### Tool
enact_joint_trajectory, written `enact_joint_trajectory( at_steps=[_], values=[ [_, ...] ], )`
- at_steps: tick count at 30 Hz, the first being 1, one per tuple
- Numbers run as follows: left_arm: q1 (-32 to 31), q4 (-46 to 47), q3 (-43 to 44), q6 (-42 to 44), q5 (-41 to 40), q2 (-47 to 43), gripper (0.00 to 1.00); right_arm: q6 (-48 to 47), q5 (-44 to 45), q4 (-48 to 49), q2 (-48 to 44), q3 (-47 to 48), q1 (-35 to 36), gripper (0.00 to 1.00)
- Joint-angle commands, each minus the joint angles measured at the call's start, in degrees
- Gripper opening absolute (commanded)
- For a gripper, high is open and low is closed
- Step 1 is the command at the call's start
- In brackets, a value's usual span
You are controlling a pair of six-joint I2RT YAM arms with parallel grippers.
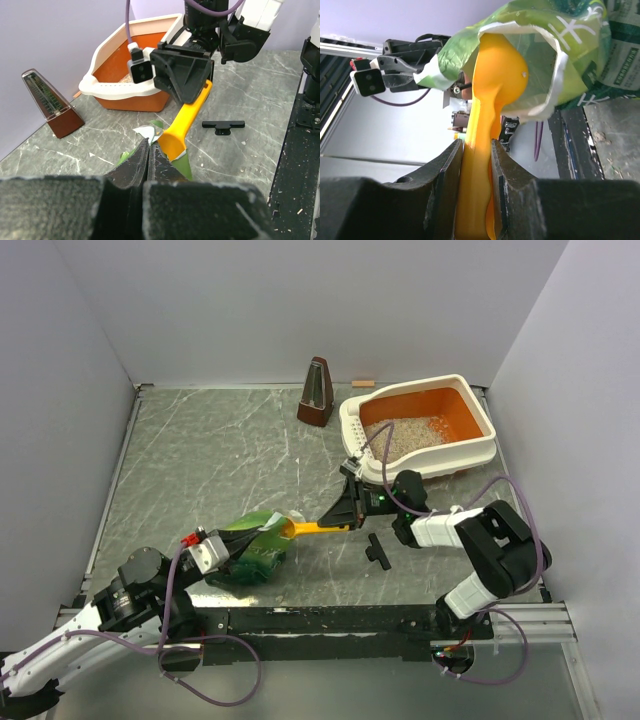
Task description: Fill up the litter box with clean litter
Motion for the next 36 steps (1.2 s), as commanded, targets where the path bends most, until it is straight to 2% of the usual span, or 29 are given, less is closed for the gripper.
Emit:
enact_joint_trajectory(
  at_steps=[1,7,17,25,30,36],
  values=[
    [0.07,3.46,0.41,-0.67,2.34,-0.05,0.01,0.06,-2.67,6.73,-3.82,-2.05,-2.75,0.00],
    [0.07,3.55,0.23,-0.41,2.60,-1.10,0.01,-0.73,-2.58,6.11,-5.23,-5.66,-5.82,0.00],
    [0.07,3.82,0.14,-0.23,2.95,-1.54,0.01,3.57,-1.70,10.50,-7.51,-12.07,-10.48,0.00],
    [0.07,3.90,0.05,-0.23,2.60,-1.72,0.01,5.16,-0.74,7.52,-13.40,-15.06,-12.77,0.00],
    [0.07,4.08,0.05,-0.14,1.72,-2.16,0.01,3.59,-0.56,0.50,-19.28,-15.68,-13.65,0.00],
    [0.07,4.17,-0.03,0.03,0.58,-3.12,0.01,-2.74,1.28,-16.97,-28.68,-14.46,-14.71,0.00]
  ],
)
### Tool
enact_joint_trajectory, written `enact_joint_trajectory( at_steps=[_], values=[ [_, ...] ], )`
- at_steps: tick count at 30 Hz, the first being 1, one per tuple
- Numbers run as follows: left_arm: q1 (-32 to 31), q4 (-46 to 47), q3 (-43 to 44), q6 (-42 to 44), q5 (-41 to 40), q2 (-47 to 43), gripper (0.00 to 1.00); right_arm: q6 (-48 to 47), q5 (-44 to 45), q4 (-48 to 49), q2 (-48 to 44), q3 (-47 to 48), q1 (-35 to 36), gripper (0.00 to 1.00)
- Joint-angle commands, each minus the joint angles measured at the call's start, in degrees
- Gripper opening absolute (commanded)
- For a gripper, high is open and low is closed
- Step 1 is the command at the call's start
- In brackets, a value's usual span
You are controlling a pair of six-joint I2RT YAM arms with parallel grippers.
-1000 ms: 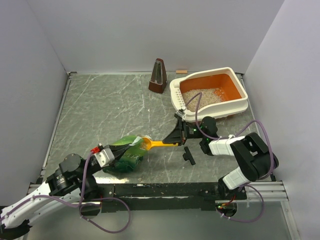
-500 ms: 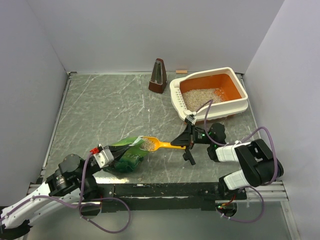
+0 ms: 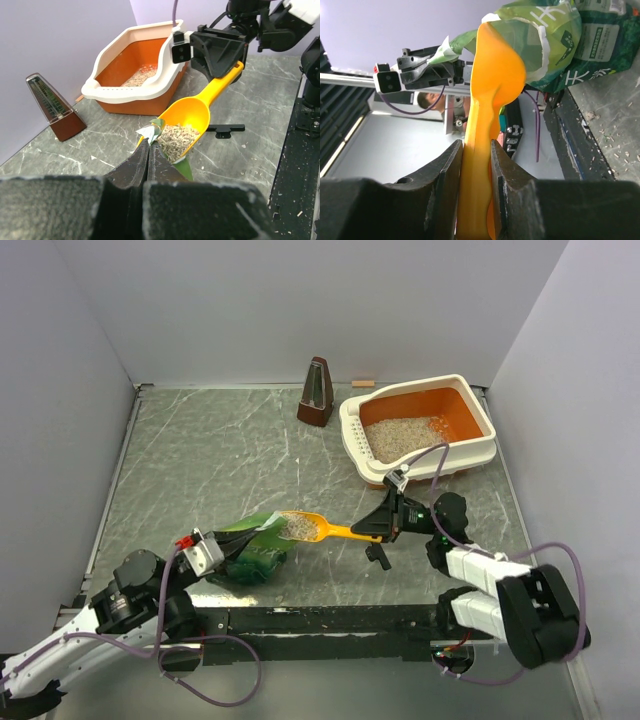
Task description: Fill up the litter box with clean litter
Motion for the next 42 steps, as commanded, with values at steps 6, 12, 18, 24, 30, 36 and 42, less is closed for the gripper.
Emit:
enact_joint_trajectory(
  at_steps=[6,12,18,24,30,36,42],
  values=[
    [0.07,4.76,0.12,0.14,0.23,-2.01,0.01,-5.57,6.11,-20.90,-11.39,1.42,-2.36,0.00],
    [0.07,4.93,0.12,0.05,0.23,-2.19,0.01,0.65,9.71,-18.73,-12.63,-1.65,-3.24,0.00],
    [0.07,4.93,0.03,0.14,0.23,-2.28,0.01,7.43,13.75,-14.14,-14.29,-4.38,-3.16,0.00],
    [0.07,4.85,0.03,0.14,0.23,-2.28,0.01,9.89,16.31,-18.70,-19.03,-2.54,-3.51,0.00],
    [0.25,4.93,0.03,0.14,0.23,-1.93,0.01,11.74,19.38,-21.97,-22.29,-0.78,-4.38,0.00],
    [0.16,4.93,-0.14,0.14,0.23,-2.01,0.01,14.20,24.21,-20.04,-22.91,-0.52,-5.09,0.00],
    [0.16,5.02,-0.23,0.05,0.23,-1.84,0.01,16.05,30.28,-15.21,-20.19,0.89,-6.84,0.00]
  ],
)
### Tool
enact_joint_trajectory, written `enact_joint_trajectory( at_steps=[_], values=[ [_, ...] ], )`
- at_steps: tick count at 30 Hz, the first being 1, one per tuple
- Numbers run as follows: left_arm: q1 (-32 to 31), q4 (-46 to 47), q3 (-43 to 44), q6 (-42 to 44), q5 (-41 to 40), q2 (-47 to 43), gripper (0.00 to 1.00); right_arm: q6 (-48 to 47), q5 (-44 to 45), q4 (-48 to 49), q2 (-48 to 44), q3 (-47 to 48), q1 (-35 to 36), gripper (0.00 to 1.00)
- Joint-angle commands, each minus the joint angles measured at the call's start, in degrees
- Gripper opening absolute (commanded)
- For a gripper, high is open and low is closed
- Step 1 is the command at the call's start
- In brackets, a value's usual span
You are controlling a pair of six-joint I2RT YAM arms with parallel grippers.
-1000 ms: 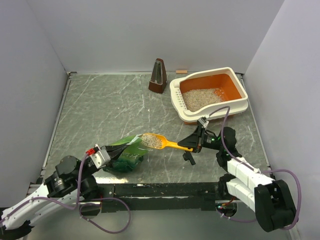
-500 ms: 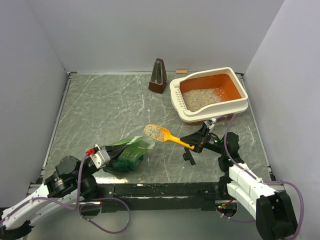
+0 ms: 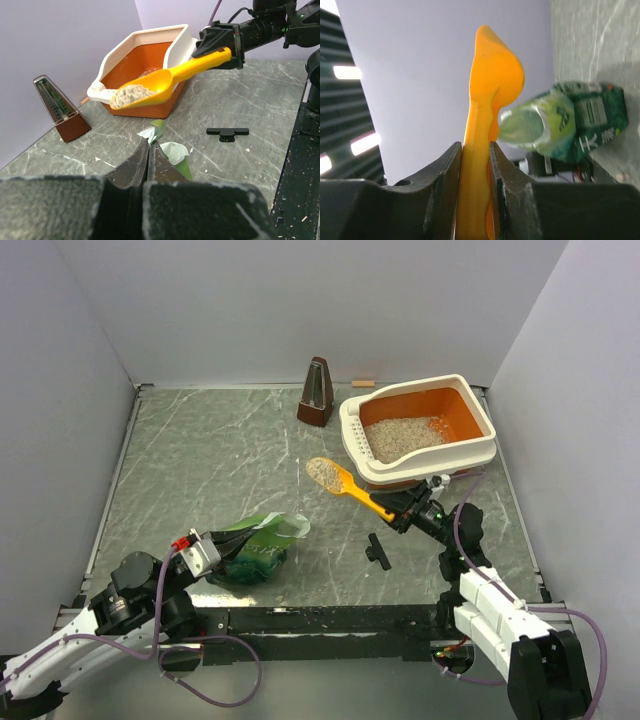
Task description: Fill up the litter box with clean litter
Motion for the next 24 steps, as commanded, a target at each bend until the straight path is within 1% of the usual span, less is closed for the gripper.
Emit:
enact_joint_trajectory(
  at_steps=[1,6,9,13,14,17,19,20,22,24],
  values=[
    [0.16,4.56,0.27,-0.21,1.32,-0.37,0.01,4.18,7.15,7.88,2.04,4.76,-1.93,0.00],
    [0.16,4.56,0.18,-0.21,1.32,-0.37,0.01,3.48,11.64,10.26,5.12,7.83,-4.56,0.00],
    [0.16,4.65,0.18,-0.30,1.32,-0.37,0.01,2.25,14.18,8.86,6.35,9.50,-6.76,0.00],
    [0.16,4.74,0.18,-0.30,1.32,-0.64,0.01,-1.17,15.95,2.80,5.92,12.14,-10.36,0.00],
    [0.16,4.74,0.18,-0.21,1.32,-0.64,0.01,-2.22,16.21,1.48,5.74,12.75,-12.37,0.00],
    [0.16,4.83,0.27,-0.30,1.32,-0.81,0.01,-7.66,17.27,-7.73,3.99,15.30,-15.28,0.00],
    [0.16,4.83,0.18,-0.38,1.32,-0.90,0.01,-12.32,18.76,-15.28,2.93,17.49,-16.95,0.00],
    [0.16,4.83,0.27,-0.38,1.32,-0.90,0.01,-14.69,19.72,-21.15,2.49,18.98,-17.57,0.00],
    [0.16,4.91,0.18,-0.38,1.32,-0.90,0.01,-20.84,22.96,-28.99,1.87,22.06,-18.02,0.00],
    [0.16,4.91,0.18,-0.38,1.32,-0.90,0.01,-26.82,26.22,-34.37,2.31,25.49,-18.10,0.00]
  ],
)
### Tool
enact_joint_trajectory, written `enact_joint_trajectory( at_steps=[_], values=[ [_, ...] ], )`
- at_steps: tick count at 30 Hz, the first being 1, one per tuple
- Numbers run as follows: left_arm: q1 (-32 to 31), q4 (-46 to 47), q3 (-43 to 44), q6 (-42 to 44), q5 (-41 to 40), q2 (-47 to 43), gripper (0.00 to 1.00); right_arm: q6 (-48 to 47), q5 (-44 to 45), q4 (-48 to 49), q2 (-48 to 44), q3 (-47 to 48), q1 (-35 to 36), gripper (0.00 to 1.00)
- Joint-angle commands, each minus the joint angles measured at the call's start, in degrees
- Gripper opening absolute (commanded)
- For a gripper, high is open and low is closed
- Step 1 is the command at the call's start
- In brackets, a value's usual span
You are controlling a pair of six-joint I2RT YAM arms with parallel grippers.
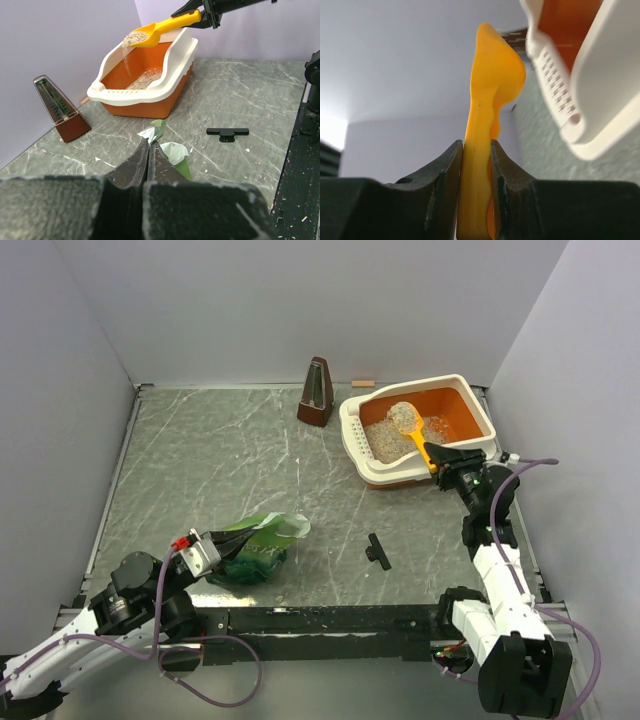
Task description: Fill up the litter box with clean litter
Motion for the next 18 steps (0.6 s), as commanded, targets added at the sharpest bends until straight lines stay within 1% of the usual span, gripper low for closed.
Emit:
enact_joint_trajectory(
  at_steps=[1,3,9,14,16,18],
  values=[
    [0.16,4.89,0.20,-0.36,1.32,-0.79,0.01,-15.51,7.78,-15.62,-0.95,9.41,-0.71,0.00],
    [0.16,4.81,0.29,-0.45,1.32,-0.79,0.01,-20.96,9.98,-22.03,1.33,13.71,-0.62,0.00],
    [0.16,4.54,0.47,-0.36,1.32,-0.88,0.01,-38.54,15.00,-35.40,11.52,27.34,-0.53,0.00],
    [0.16,4.54,0.38,-0.36,1.32,-0.79,0.01,-48.65,17.90,-39.81,17.33,32.27,-0.01,0.00],
    [0.16,4.54,0.38,-0.45,1.32,-0.70,0.01,-53.13,21.48,-41.83,18.83,34.73,2.18,0.00],
    [0.16,4.37,0.55,-0.36,1.32,-0.44,0.01,-57.44,25.70,-41.76,19.18,36.05,4.99,0.00]
  ],
)
